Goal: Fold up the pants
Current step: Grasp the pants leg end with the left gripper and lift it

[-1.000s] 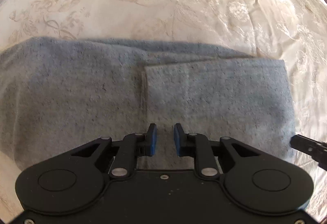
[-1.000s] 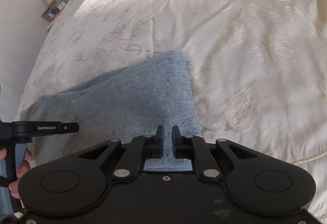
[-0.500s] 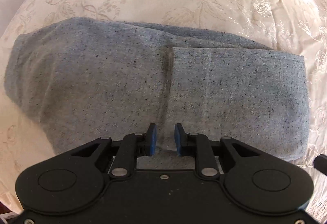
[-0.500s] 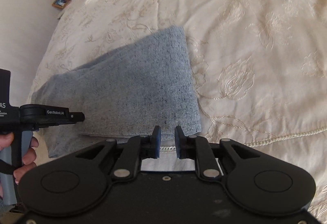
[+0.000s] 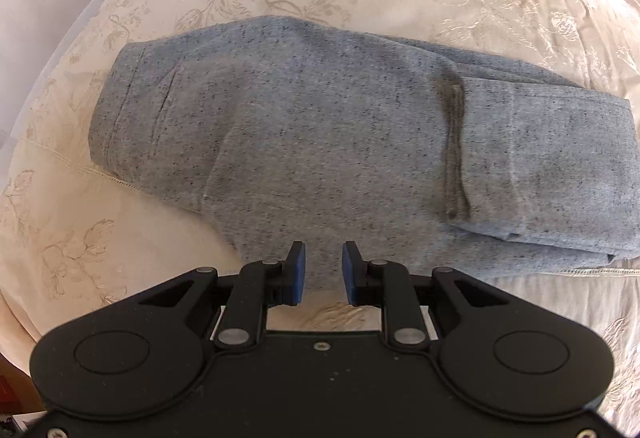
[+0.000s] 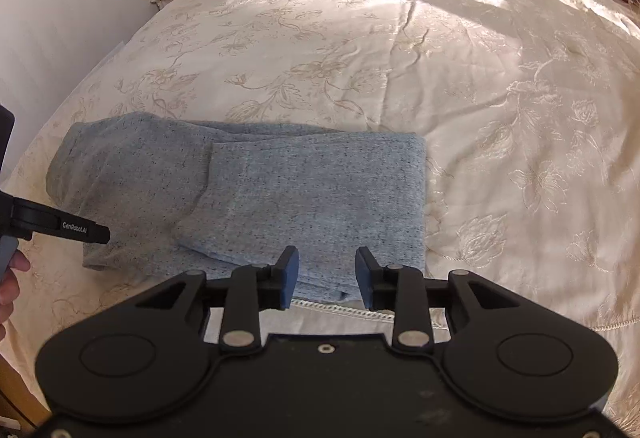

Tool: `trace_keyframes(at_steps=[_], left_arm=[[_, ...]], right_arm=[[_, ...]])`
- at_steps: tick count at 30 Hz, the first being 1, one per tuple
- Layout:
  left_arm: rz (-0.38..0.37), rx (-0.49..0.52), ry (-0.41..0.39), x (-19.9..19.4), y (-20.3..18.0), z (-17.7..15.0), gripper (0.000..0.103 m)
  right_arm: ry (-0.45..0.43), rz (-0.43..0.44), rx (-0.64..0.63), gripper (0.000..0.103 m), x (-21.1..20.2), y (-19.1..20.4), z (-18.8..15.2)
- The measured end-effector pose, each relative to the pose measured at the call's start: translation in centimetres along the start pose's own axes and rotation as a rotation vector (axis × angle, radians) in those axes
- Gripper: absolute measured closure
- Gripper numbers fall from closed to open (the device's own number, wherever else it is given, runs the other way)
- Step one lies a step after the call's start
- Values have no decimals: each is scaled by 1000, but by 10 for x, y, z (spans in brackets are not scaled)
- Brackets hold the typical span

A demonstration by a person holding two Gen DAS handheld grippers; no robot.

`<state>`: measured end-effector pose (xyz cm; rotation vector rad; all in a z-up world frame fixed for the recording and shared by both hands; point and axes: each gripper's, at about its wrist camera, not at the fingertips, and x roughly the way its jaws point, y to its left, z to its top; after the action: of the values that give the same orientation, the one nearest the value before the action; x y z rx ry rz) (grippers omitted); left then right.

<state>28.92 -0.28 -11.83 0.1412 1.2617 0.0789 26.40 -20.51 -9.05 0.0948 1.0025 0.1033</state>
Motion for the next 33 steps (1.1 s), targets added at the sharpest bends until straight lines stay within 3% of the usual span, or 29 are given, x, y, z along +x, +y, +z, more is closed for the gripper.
trace_keyframes(at_steps=[6,12,17,19,23,25,28,33], left_arm=[[-18,-43,13,29,73,6,72],[-13,-150,27,68,169,30,72],[1,-188,-8,88,222,55,72],[-29,-201,-6,101,235,63,50],[-108,-238,12,135,248,69,32],[-140,-260,-4,144,250,67,16],[-184,-299,-31,157,255,63,4],[-198,-248,-71,166,249,58,0]], right_arm=[[11,-24,44,69,12,56,10],[22,-55,93,69,33,106,23],[40,-69,119,69,44,142,30],[46,-76,116,69,47,153,32],[71,-91,92,69,55,167,35],[85,-95,88,69,57,171,37],[98,-104,87,69,61,173,42],[114,-108,81,68,72,178,52]])
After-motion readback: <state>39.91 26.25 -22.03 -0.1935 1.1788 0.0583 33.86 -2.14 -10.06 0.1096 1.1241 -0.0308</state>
